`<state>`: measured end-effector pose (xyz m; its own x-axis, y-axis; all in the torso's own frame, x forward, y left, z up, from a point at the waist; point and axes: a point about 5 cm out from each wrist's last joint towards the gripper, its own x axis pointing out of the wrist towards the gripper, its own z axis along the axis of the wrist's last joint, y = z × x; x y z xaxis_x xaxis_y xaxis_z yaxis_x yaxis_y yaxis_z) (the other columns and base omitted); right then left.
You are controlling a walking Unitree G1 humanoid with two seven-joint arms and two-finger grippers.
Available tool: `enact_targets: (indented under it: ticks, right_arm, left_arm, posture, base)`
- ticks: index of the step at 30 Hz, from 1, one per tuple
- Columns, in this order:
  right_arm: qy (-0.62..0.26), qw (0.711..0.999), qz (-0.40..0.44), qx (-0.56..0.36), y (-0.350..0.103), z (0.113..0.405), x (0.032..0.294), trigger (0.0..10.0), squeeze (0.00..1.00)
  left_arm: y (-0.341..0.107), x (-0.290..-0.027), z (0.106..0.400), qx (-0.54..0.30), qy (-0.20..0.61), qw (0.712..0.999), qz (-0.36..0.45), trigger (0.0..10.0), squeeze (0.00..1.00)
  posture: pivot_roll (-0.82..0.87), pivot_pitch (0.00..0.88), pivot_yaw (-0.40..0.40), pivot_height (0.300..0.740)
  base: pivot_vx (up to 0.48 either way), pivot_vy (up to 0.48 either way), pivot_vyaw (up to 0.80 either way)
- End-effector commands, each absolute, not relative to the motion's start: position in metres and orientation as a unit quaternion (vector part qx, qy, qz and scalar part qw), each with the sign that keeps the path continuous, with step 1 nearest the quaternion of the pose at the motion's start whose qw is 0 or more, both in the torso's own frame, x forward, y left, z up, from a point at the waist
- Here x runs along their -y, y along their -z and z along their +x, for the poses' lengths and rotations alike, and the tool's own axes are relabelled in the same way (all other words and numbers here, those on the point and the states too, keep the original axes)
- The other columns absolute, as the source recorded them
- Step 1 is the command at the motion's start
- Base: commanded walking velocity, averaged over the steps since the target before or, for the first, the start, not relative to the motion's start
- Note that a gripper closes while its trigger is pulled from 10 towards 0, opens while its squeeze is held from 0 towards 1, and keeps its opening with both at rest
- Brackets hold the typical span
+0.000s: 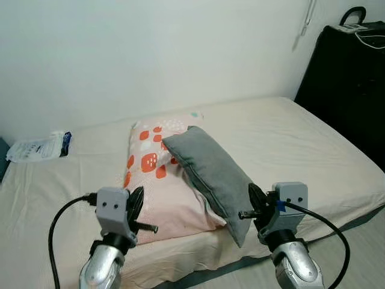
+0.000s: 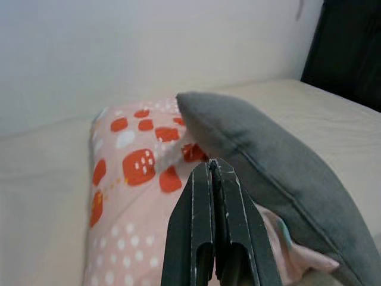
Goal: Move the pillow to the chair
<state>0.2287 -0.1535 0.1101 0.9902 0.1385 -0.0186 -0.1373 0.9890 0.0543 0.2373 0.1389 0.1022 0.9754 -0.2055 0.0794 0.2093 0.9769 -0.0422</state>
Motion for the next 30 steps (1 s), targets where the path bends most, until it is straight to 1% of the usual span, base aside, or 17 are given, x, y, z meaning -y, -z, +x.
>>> enact_targets:
  ticks: [1, 3, 4, 6, 7, 17, 18, 19, 20, 21, 23, 26, 30]
  right_arm:
    - [-0.072, 0.997, 0.023, -0.021, -0.107, 0.228, 0.151, 10.0, 0.00]
    - [-0.073, 0.997, 0.023, -0.022, -0.107, 0.228, 0.151, 10.0, 0.00]
    - [-0.073, 0.997, 0.022, -0.022, -0.106, 0.228, 0.150, 10.0, 0.00]
    - [-0.073, 0.997, 0.022, -0.023, -0.106, 0.228, 0.150, 10.0, 0.00]
    - [-0.071, 0.997, 0.021, -0.024, -0.106, 0.227, 0.151, 10.0, 0.00]
    - [-0.073, 0.997, 0.016, -0.025, -0.104, 0.227, 0.151, 10.0, 0.00]
    - [-0.073, 0.997, 0.017, -0.025, -0.104, 0.227, 0.151, 10.0, 0.51]
    - [-0.073, 0.997, 0.022, -0.022, -0.104, 0.227, 0.151, 10.0, 1.00]
    - [-0.073, 0.997, 0.022, -0.022, -0.104, 0.227, 0.151, 10.0, 1.00]
    - [-0.074, 0.997, 0.027, -0.020, -0.104, 0.228, 0.151, 10.0, 1.00]
    - [-0.075, 0.997, 0.030, -0.019, -0.104, 0.228, 0.152, 10.0, 1.00]
    - [-0.080, 0.996, 0.030, -0.019, -0.105, 0.228, 0.152, 10.0, 1.00]
    - [-0.077, 0.996, 0.032, -0.018, -0.106, 0.227, 0.154, 10.0, 1.00]
  left_arm:
    - [-0.090, -0.138, 0.240, 0.006, 0.113, 0.993, -0.024, 1.0, 0.00]
    - [-0.088, -0.137, 0.242, 0.003, 0.116, 0.993, -0.024, 0.9, 0.00]
    - [-0.088, -0.137, 0.243, 0.003, 0.117, 0.993, -0.024, 1.7, 0.00]
    - [-0.088, -0.137, 0.244, 0.003, 0.114, 0.993, -0.025, 1.7, 0.00]
    - [-0.089, -0.138, 0.244, 0.005, 0.108, 0.994, -0.031, 0.0, 0.00]
    - [-0.084, -0.138, 0.241, 0.002, 0.109, 0.993, -0.035, 0.0, 0.00]
    - [-0.084, -0.138, 0.241, 0.003, 0.109, 0.993, -0.035, 3.7, 0.00]
    - [-0.083, -0.138, 0.241, 0.003, 0.107, 0.994, -0.037, 10.0, 0.73]
    - [-0.083, -0.138, 0.241, 0.003, 0.107, 0.994, -0.037, 10.0, 0.73]
    - [-0.083, -0.139, 0.241, 0.002, 0.104, 0.994, -0.039, 10.0, 1.00]
    - [-0.083, -0.139, 0.241, 0.002, 0.102, 0.994, -0.040, 10.0, 1.00]
    - [-0.078, -0.144, 0.242, -0.016, 0.069, 0.997, -0.020, 10.0, 1.00]
    - [-0.077, -0.146, 0.241, -0.018, 0.053, 0.998, -0.027, 10.0, 1.00]
  posture:
    - [0.04, 0.000, -0.003, 0.740]
    - [0.03, 0.000, -0.002, 0.740]
    - [0.03, 0.000, 0.000, 0.740]
    - [0.03, 0.000, 0.000, 0.740]
    - [0.03, 0.000, 0.001, 0.740]
    - [0.04, 0.000, 0.003, 0.740]
    - [0.04, 0.000, 0.003, 0.740]
    - [0.04, 0.000, -0.004, 0.740]
    - [0.04, 0.000, -0.004, 0.740]
    - [0.04, 0.000, -0.005, 0.740]
    - [0.04, 0.000, -0.005, 0.740]
    - [0.03, 0.000, -0.003, 0.740]
    - [0.02, 0.000, 0.003, 0.740]
  base:
    - [0.000, 0.000, 0.00]
    - [0.000, 0.000, 0.00]
    - [0.000, 0.000, 0.00]
    - [0.000, 0.000, 0.00]
    - [0.000, 0.000, 0.00]
    - [0.000, 0.000, 0.00]
    - [0.000, 0.000, 0.00]
    - [0.000, 0.000, 0.00]
    - [0.000, 0.000, 0.00]
    - [0.000, 0.000, 0.00]
    - [0.000, 0.000, 0.00]
    - [0.000, 0.000, 0.00]
    - [0.000, 0.000, 0.00]
